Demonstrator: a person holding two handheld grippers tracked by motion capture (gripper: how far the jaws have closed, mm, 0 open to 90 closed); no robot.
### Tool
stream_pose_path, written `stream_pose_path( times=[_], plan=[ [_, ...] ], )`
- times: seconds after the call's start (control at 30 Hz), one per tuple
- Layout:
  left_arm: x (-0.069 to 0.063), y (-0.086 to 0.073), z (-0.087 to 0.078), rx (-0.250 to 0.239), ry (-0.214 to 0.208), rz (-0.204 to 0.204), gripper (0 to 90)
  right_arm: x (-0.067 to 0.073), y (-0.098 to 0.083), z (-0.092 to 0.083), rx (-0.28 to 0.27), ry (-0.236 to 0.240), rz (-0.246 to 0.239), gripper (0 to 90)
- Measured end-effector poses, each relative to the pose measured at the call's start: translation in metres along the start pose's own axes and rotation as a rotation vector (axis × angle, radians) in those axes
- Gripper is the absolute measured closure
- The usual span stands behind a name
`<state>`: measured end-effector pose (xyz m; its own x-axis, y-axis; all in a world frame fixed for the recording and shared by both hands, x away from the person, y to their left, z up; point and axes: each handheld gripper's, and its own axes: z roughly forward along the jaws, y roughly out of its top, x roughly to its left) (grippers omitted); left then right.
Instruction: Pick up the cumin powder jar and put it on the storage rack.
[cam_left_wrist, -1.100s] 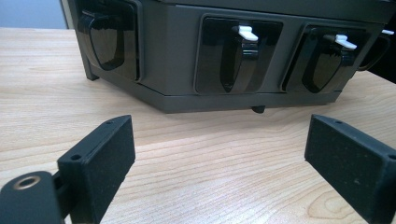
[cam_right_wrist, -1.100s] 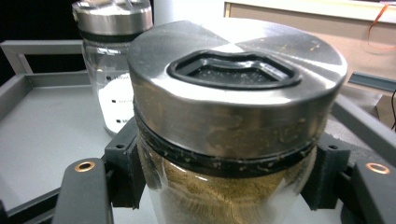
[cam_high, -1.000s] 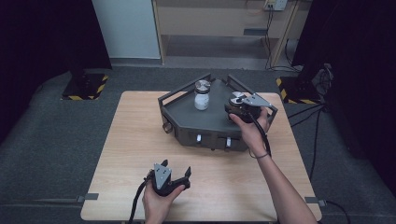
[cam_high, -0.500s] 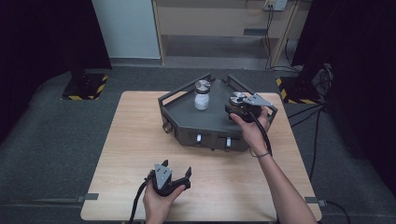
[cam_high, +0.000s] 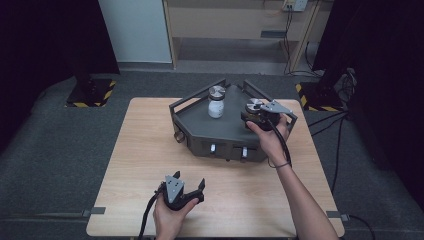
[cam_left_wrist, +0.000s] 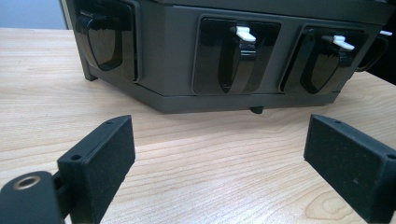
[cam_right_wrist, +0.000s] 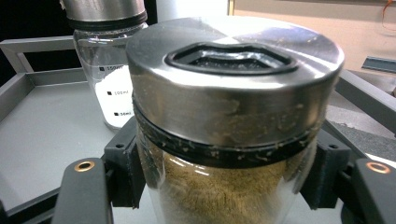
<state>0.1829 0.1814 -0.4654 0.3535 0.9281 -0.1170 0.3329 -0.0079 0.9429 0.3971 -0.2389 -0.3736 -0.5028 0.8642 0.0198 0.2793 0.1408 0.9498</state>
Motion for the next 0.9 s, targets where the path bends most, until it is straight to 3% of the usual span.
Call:
stream_pose_path(
  times=[0.57,0.7,0.9],
  plan=[
    [0.0000,0.0007,-0.0009,-0.011,-0.005,-0.009,7.6,0.0002,0.0004,0.0001,-0.001,0.000,0.015,29.6],
    [0.0000,0.0015,-0.0012,-0.012,-0.010,-0.012,7.6,-0.0063,-0.0029,0.0000,-0.033,0.028,0.087,21.6],
    [-0.0012,0.0017,-0.0013,-0.017,-0.013,-0.012,7.7,-0.0033,0.0030,-0.0085,-0.034,0.033,0.073,10.8]
  ],
)
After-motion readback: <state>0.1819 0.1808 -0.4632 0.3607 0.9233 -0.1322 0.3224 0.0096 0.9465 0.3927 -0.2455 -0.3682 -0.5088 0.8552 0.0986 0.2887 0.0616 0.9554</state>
